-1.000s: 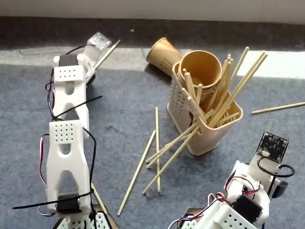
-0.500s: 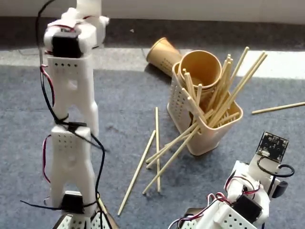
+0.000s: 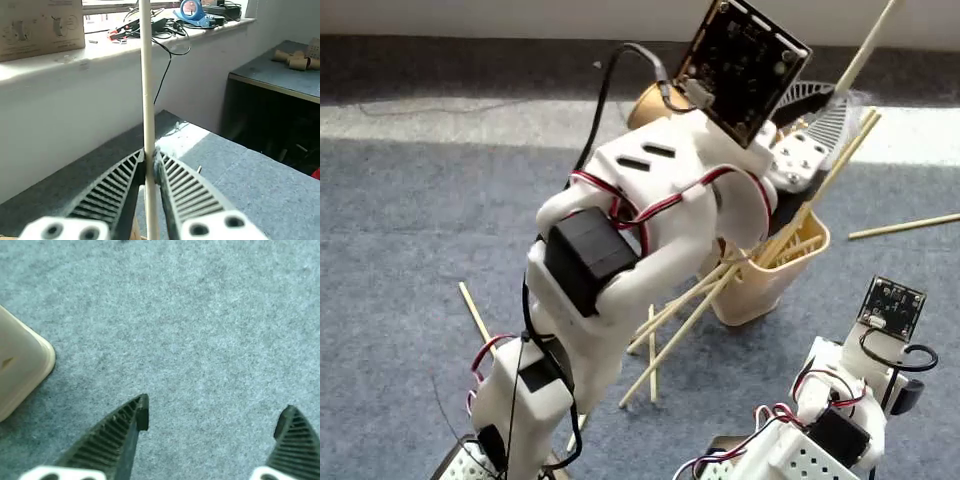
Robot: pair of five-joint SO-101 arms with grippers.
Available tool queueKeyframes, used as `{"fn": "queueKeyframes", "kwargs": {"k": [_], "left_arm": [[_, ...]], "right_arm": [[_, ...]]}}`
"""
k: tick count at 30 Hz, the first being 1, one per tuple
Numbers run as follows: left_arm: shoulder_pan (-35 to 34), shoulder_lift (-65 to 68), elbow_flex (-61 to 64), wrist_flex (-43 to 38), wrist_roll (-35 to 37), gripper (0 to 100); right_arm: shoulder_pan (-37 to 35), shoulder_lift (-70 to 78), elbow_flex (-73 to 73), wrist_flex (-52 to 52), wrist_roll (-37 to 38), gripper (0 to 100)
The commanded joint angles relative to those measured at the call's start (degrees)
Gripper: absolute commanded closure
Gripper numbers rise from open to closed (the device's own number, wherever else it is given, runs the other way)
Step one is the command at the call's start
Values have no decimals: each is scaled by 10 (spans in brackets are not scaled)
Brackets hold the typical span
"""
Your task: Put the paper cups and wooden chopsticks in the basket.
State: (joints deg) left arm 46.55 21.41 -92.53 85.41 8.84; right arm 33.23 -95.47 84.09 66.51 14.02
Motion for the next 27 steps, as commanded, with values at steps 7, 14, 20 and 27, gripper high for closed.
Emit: {"fn": "queueKeyframes", "kwargs": {"k": [7,14,20,27], "left_arm": [[-4,44,-29,-92,-158,996],[-7,100,-29,-98,-121,996],[-8,103,-28,-94,-79,992],[-15,104,-28,-86,-55,926]], "right_arm": [[-5,-5,-2,-2,5,616],[-3,-5,-2,-2,5,616],[-5,-5,-2,-2,5,616],[-5,-5,-2,-2,5,616]]}}
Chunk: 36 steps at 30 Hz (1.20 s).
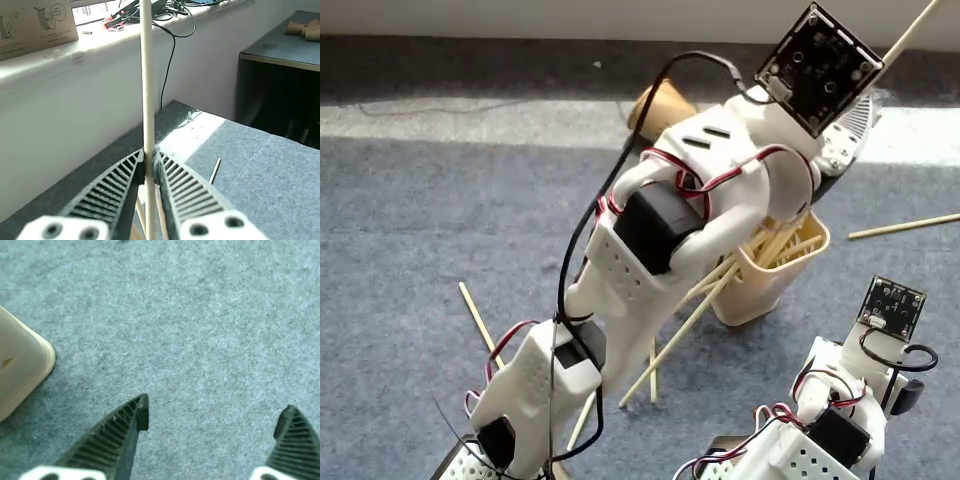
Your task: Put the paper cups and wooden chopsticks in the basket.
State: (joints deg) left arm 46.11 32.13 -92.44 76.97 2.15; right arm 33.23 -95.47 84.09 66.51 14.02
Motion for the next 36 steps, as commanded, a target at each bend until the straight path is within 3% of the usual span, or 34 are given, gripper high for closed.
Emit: {"fn": "queueKeyframes", "kwargs": {"k": [1,14,18,22,24,26,29,31,36], "left_arm": [[-10,-3,-29,4,26,906],[-42,-7,-28,27,36,885],[-95,-22,-29,125,36,885],[-239,-44,-15,266,36,884],[-335,-48,65,262,37,884],[-385,-58,169,261,14,882],[-391,-77,376,260,-123,884],[-389,-94,513,259,-178,884],[-384,-139,749,202,-213,883]], "right_arm": [[-5,-5,-2,-2,5,616],[-1,-5,-2,-2,5,616],[0,-5,-3,-2,5,616],[32,-5,-7,-2,28,616],[44,-5,-8,2,37,616],[49,-2,-9,0,38,616],[51,-3,-23,2,38,616],[64,-5,-32,2,43,616],[128,-5,27,-1,98,616]]}}
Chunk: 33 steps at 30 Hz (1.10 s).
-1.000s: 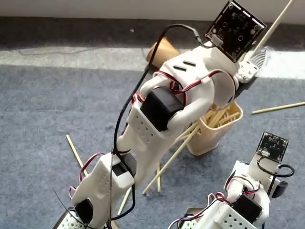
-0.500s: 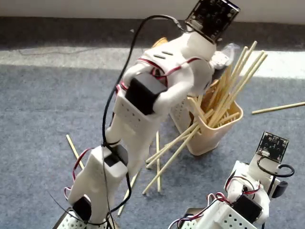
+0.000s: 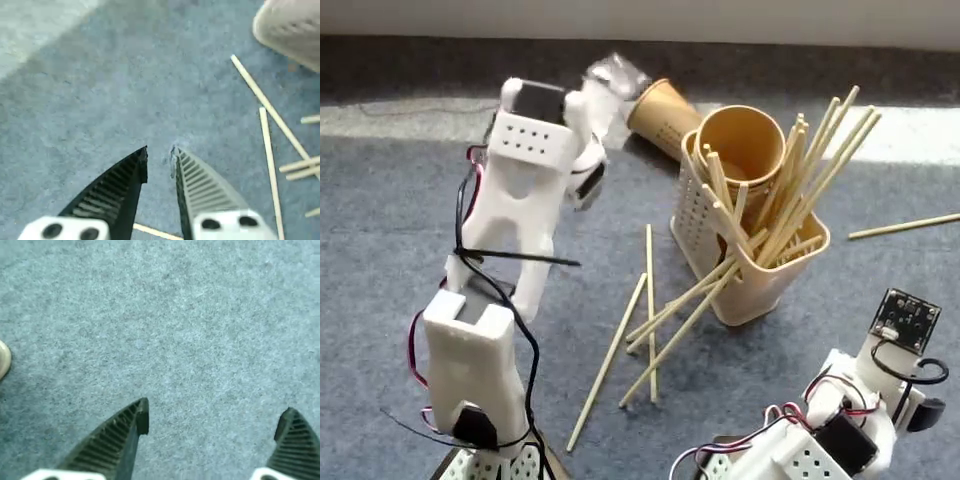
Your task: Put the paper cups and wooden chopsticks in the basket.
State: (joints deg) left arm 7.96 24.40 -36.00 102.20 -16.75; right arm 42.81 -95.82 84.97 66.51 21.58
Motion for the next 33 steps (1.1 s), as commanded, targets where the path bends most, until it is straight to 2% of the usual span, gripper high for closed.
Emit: {"fn": "queueKeyframes", "kwargs": {"k": [1,4,8,13,15,19,23,26,29,33], "left_arm": [[6,-74,221,-78,-24,883],[47,-109,323,-149,-24,881],[121,-171,443,-222,-24,880],[124,-303,542,-274,-22,875],[128,-364,603,-313,-17,824],[147,-513,732,-437,49,679],[165,-686,854,-536,77,656],[189,-823,921,-565,77,656],[209,-946,963,-566,77,656],[248,-1029,1009,-569,78,664]], "right_arm": [[39,-1,35,-2,25,616],[64,-2,73,-3,25,616],[155,-2,77,-48,22,616],[287,-2,82,-120,22,616],[316,-2,83,-140,22,616],[315,-2,117,-144,22,616],[291,-2,136,-144,25,616],[301,-2,137,-156,25,616],[344,-2,134,-201,25,616],[363,-2,127,-204,26,616]]}}
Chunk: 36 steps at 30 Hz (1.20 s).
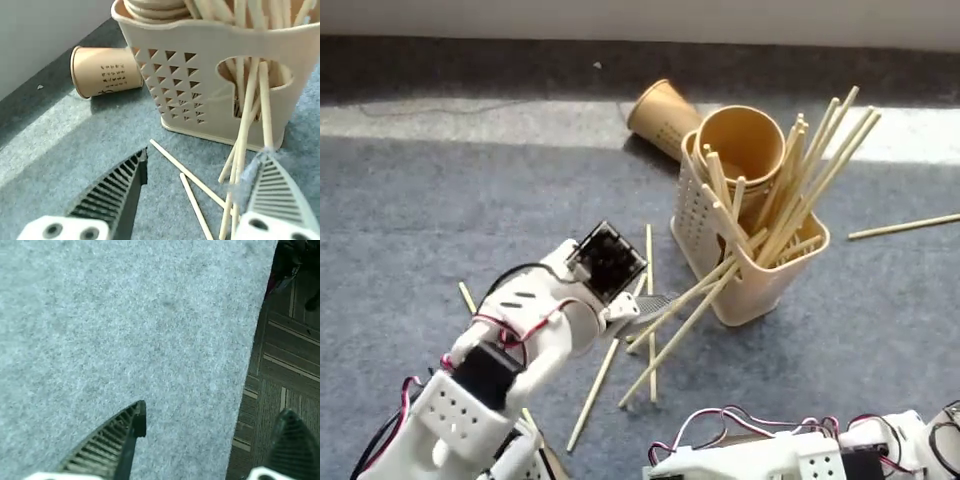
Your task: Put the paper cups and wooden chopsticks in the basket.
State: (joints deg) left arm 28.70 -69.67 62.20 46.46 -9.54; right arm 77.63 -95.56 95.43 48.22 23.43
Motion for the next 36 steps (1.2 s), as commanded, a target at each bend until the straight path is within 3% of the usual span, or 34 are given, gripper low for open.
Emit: {"fn": "queueKeyframes", "kwargs": {"k": [1,8,12,18,27,36], "left_arm": [[52,-89,28,-11,6,675],[82,-21,26,-48,33,700],[84,137,-3,-120,39,671],[85,371,-136,-129,39,657],[70,443,-158,-129,22,661],[-8,456,-127,-71,-87,899]], "right_arm": [[15,-5,18,-22,8,616],[22,-5,13,-19,35,616],[22,-5,15,-19,40,616],[18,-5,15,-20,40,616],[17,-5,14,-21,40,616],[17,-5,11,-21,40,616]]}}
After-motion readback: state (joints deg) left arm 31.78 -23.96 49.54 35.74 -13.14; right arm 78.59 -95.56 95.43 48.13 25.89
